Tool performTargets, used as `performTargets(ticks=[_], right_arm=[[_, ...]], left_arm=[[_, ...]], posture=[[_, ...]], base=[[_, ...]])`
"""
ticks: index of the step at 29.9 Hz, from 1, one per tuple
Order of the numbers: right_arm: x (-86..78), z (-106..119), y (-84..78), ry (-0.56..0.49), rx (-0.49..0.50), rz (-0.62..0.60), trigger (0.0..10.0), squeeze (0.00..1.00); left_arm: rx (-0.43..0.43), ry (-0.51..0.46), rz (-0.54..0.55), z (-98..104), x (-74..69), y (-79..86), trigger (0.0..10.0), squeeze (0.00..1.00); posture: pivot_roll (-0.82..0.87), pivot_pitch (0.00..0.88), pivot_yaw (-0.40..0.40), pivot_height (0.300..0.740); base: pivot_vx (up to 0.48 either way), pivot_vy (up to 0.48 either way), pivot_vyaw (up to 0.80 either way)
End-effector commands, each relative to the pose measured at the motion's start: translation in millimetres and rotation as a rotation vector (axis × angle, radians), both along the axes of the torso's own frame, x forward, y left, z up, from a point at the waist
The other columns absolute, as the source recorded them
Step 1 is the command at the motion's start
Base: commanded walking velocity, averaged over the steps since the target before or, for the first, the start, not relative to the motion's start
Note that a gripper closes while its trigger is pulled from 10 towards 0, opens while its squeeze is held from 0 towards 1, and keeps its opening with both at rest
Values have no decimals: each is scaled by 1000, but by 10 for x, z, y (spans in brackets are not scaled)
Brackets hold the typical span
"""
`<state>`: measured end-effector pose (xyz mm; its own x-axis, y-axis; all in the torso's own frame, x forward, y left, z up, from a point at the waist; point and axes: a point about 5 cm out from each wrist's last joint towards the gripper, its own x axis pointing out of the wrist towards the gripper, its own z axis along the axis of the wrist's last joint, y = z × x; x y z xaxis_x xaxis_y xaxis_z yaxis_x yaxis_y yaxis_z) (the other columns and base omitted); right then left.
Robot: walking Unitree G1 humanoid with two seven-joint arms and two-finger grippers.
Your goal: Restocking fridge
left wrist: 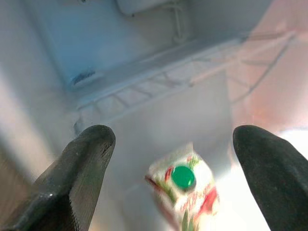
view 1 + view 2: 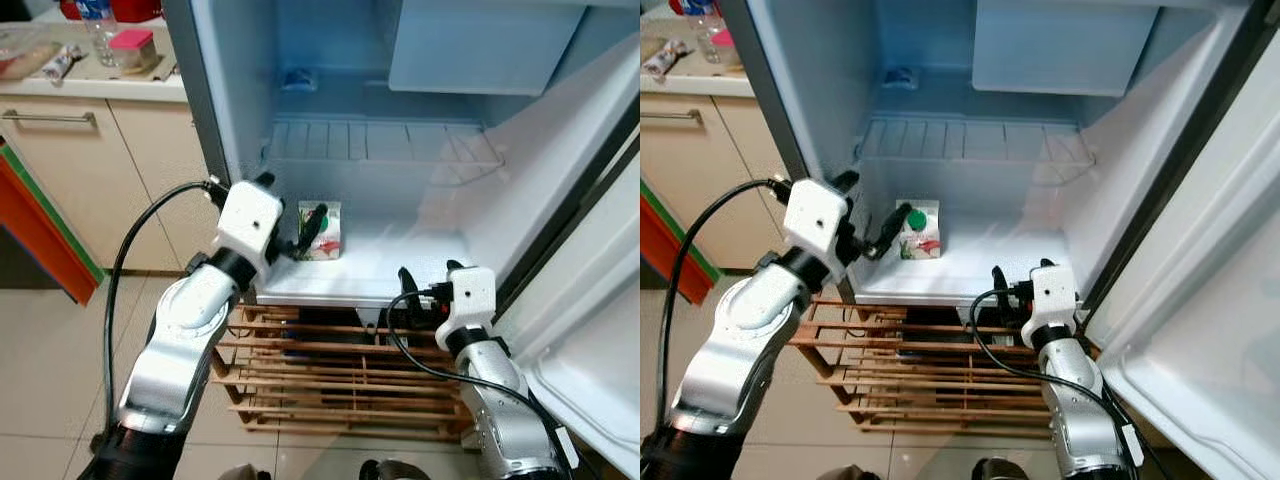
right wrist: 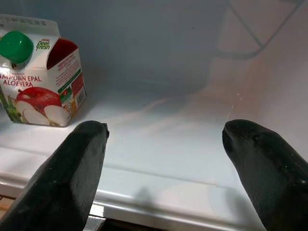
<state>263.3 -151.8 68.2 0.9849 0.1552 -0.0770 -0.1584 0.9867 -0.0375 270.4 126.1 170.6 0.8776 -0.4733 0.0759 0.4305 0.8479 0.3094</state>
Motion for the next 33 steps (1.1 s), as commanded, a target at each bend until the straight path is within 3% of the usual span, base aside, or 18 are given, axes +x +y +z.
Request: performTargets(ticks=[1, 4, 6, 8, 10, 12, 13, 21, 25, 33], right_arm=[[16, 10, -18, -12, -4, -8, 10000, 0], [12, 14, -20, -18, 5, -14, 10000, 0], [10, 16, -20, -20, 5, -14, 10000, 0], [3, 14, -28, -25, 7, -17, 10000, 0], [-1, 24, -65, -33, 12, -34, 10000, 0], [-3, 23, -72, -33, 13, -36, 10000, 0], [-6, 24, -80, -35, 17, -40, 10000, 0], [13, 51, -43, -46, 41, -29, 10000, 0], [30, 52, -18, -43, 52, -29, 10000, 0], [50, 54, -18, -42, 53, -26, 10000, 0]], left_arm=[[20, -14, -12, -16, -47, 12, 10000, 0], [54, 57, 36, -320, -187, 111, 10000, 0], [29, 77, 79, -374, -205, 152, 10000, 0], [-3, 102, 238, -530, -252, 334, 10000, 0], [-51, 139, 328, -597, -300, 395, 10000, 0], [-63, 132, 329, -585, -313, 384, 10000, 0], [-95, 128, 302, -536, -313, 299, 10000, 0], [-152, 110, 276, -405, -158, 226, 10000, 0], [-252, 129, 240, -349, -117, 157, 10000, 0], [-239, 133, 229, -342, -84, 126, 10000, 0]], posture=[[-12, 0, -9, 740], [-10, 0, -7, 740], [-13, 0, -5, 740], [-23, 0, 2, 740], [-20, 0, -5, 740], [-20, 0, -7, 740], [-18, 0, -7, 740], [-22, 13, -12, 740], [-25, 10, -13, 740], [-29, 8, -14, 740]], base=[[0, 0, 0], [0, 0, 0], [0, 0, 0], [0, 0, 0], [0, 0, 0], [0, 0, 0], [0, 0, 0], [0, 0, 0], [0, 177, 0], [0, 463, 0]])
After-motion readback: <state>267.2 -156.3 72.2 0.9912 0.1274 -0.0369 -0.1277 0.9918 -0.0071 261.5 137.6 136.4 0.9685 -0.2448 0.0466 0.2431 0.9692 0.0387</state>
